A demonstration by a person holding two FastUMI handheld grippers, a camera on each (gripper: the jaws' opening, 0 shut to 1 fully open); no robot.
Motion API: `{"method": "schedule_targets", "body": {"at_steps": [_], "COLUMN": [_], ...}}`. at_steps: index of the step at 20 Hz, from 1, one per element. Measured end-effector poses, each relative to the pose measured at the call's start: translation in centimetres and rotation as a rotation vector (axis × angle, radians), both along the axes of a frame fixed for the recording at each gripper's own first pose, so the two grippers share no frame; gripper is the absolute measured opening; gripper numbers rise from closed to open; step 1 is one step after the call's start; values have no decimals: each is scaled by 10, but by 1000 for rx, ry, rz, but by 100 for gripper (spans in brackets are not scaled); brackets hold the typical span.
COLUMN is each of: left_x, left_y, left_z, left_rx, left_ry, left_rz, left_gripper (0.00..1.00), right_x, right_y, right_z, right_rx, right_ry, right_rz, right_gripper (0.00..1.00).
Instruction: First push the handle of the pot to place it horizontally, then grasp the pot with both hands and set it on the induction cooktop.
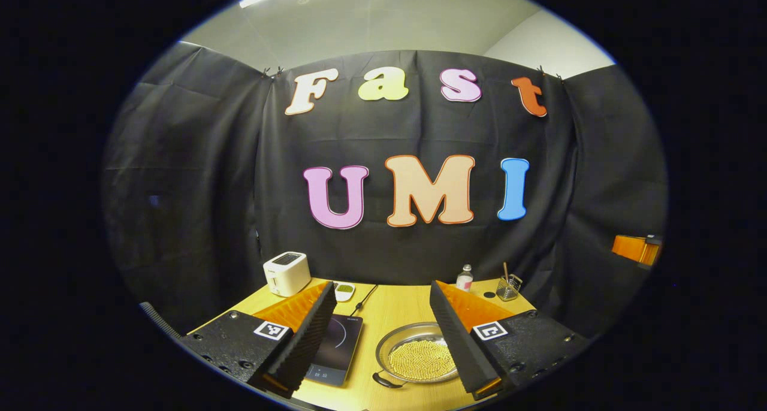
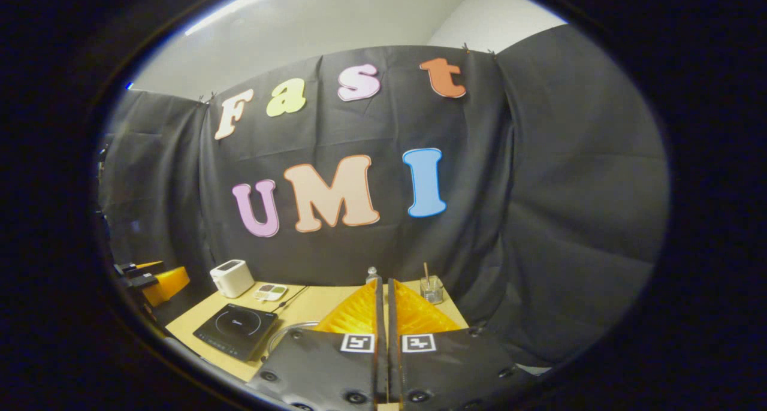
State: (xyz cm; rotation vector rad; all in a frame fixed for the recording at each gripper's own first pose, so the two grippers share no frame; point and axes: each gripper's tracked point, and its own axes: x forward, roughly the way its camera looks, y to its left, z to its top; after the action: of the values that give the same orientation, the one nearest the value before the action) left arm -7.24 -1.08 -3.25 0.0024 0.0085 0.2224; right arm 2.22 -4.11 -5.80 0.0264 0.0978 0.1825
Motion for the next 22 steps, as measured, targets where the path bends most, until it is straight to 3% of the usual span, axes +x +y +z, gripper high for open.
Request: {"method": "schedule_targets", "body": {"at_steps": [1, 2, 3, 4, 5, 6, 7, 8, 9, 10, 13, 16, 22], "left_x": [-2, -3, -5, -6, -7, -9, -10, -11, -11, -13, -16, -17, -7], "left_y": [0, 1, 2, 5, 7, 9, 12, 15, 18, 23, 44, 70, 137], "left_z": [-2, -5, -6, -7, -7, -7, -6, -6, -5, -6, -8, -15, -32], "left_rx": [-3, -7, -9, -9, -9, -8, -7, -6, -5, -1, 2, -6, -24], "left_ry": [4, 8, 10, 13, 17, 18, 19, 18, 21, 26, 37, 56, 103], "left_rz": [5, 11, 17, 25, 34, 42, 50, 57, 63, 74, 108, 138, 178], "left_gripper": [96, 96, 96, 96, 96, 92, 96, 92, 92, 96, 92, 99, 92], "right_x": [0, 1, 2, 1, 2, 2, 2, 2, 2, -1, -13, -24, -51], "right_y": [0, 1, 2, 6, 8, 11, 15, 20, 25, 30, 53, 79, 144], "right_z": [-6, -14, -22, -31, -39, -47, -56, -69, -81, -96, -151, -200, -265], "right_rx": [1, 3, 4, 8, 9, 5, -4, -17, -32, -46, -87, -98, 5], "right_ry": [15, 34, 56, 83, 105, 128, 158, 186, 217, 253, 404, 562, 862], "right_rz": [5, 12, 21, 35, 49, 62, 76, 90, 104, 122, 188, 227, 258], "right_gripper": [2, 10, 2, 10, 2, 2, 2, 2, 10, 7, 2, 0, 2]}}
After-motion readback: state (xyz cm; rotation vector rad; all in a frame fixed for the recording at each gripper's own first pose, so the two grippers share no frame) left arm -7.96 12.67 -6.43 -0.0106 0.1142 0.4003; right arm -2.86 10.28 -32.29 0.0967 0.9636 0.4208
